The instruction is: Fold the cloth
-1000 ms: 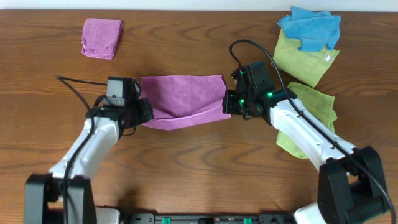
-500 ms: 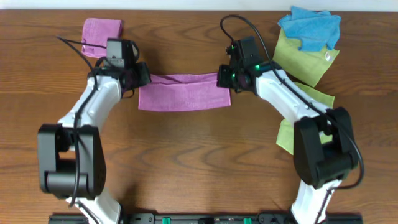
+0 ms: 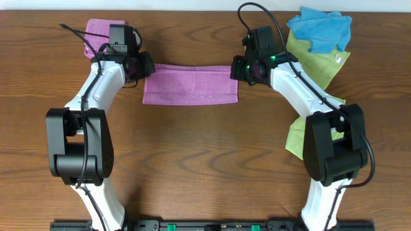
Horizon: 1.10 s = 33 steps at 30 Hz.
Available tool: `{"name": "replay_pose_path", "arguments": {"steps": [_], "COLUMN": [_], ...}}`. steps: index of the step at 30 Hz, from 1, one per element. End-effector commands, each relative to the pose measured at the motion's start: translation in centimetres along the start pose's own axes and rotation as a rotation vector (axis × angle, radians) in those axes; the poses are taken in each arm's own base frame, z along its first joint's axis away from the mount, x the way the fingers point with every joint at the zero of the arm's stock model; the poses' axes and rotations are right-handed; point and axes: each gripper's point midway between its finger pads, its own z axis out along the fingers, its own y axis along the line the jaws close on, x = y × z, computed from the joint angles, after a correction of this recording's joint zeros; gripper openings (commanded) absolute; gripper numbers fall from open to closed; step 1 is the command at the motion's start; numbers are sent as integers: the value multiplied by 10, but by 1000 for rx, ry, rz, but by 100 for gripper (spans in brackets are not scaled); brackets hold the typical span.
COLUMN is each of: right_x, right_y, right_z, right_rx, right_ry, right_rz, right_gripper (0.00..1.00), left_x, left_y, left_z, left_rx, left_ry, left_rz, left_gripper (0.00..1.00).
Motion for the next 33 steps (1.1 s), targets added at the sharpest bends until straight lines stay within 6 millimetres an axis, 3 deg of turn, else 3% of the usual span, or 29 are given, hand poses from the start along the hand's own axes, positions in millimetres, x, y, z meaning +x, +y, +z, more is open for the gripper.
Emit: {"name": "replay_pose_path", "arguments": {"steps": [1, 11, 26, 31, 32, 33], "right_x": [2, 37, 42, 42, 42, 43], "right_y": [4, -1, -15, -10, -9, -8], "right_z": [0, -2, -2, -1, -1, 0], "right_rx": [-17, 11, 86, 79, 78, 77], "right_ry": [23, 160, 169, 162, 163, 164], "right_rz": [-10, 12, -9, -27, -29, -32], "right_gripper": [1, 1, 2, 2, 10, 34], "left_x": [3, 34, 56, 52, 51, 50], "left_y": [5, 21, 34, 33, 32, 31], "left_z": [-1, -19, -13, -12, -12, -11], "left_rx": [-20, -108, -146, -138, -135, -134], "left_ry": [28, 149, 210, 190, 188, 184], "left_rz": [10, 17, 15, 18, 19, 20], "left_gripper": [6, 6, 6, 6, 11, 35]}}
